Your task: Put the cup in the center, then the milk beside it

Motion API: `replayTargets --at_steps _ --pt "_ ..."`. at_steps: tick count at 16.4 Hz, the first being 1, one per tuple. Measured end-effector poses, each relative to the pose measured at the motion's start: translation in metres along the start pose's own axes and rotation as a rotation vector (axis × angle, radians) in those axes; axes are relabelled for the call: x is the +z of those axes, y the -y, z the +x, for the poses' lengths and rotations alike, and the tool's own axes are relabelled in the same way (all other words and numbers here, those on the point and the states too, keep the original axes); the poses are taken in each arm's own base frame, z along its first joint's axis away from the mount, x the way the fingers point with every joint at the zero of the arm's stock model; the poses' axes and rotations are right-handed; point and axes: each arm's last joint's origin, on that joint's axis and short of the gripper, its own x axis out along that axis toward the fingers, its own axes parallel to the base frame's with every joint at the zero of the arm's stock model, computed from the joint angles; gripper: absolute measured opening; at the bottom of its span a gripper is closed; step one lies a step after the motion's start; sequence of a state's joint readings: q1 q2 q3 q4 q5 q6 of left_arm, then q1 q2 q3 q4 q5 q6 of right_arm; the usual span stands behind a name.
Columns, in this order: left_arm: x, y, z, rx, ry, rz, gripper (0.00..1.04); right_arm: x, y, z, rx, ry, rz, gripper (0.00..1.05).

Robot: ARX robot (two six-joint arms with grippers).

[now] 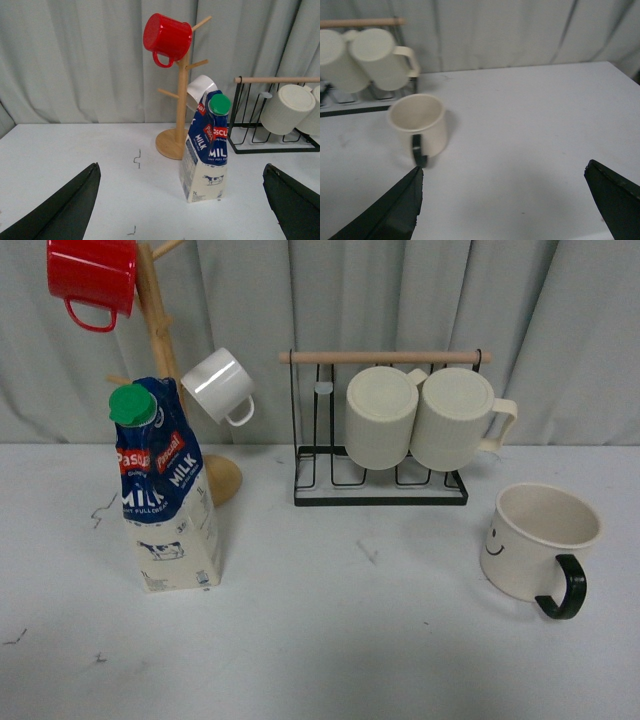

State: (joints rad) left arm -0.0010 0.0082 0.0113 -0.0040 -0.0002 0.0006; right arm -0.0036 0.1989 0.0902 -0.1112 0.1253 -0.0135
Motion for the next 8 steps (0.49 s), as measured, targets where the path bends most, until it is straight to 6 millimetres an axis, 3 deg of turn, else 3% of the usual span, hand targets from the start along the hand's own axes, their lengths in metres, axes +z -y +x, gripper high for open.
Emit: replayTargets --at_steps 1,3,6,8 --pt "0.0 0.0 0.0 -0.001 0.002 0.0 0.98 0.015 0.008 0.012 -0.058 -0.032 0.017 0.98" --pt "0.0 0.0 0.0 0.0 0.001 0.0 0.98 0.04 0.013 0.042 -0.008 -0.082 0.038 0.98" --pt "0.0 0.0 0.0 0.0 0.0 0.0 0.98 0.045 0.012 0.096 0.069 -0.271 0.116 0.98" --pt "0.0 0.0 0.0 0.0 0.0 0.0 0.98 0.061 0.005 0.133 0.112 -0.302 0.157 0.98"
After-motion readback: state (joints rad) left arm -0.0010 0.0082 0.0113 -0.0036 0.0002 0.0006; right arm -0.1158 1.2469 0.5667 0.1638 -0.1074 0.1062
